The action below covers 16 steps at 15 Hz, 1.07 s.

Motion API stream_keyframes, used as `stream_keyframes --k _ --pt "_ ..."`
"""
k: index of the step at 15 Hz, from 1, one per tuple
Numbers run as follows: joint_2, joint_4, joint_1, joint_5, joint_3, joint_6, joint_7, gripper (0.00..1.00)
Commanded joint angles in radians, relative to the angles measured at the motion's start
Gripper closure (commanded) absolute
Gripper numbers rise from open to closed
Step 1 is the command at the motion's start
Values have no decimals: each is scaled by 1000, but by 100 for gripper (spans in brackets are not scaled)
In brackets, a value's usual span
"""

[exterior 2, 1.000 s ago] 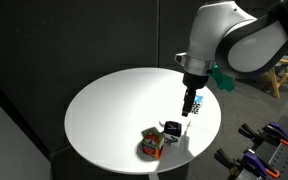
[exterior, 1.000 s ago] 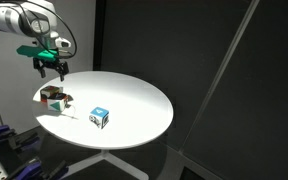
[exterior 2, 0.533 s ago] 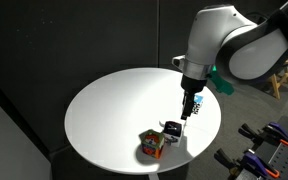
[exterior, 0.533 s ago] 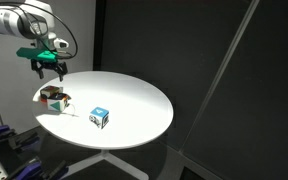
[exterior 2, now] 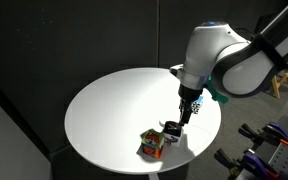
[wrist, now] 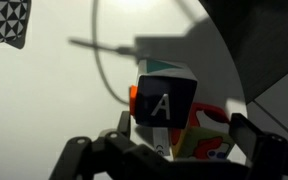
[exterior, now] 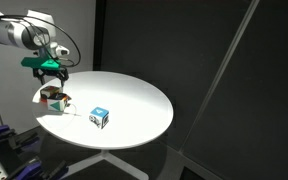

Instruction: Move the box in the middle to the right

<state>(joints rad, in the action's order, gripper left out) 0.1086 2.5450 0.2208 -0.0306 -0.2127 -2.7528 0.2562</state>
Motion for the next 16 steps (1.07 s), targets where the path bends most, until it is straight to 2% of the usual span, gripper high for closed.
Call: stream_keyframes --k 1,7,16 --pt "46 -2 -16 -18 -6 -53 18 0" --pt "111 -10 -21 -34 -3 -117 1 0" --pt "195 -63 -17 -97 15 -143 -16 0"
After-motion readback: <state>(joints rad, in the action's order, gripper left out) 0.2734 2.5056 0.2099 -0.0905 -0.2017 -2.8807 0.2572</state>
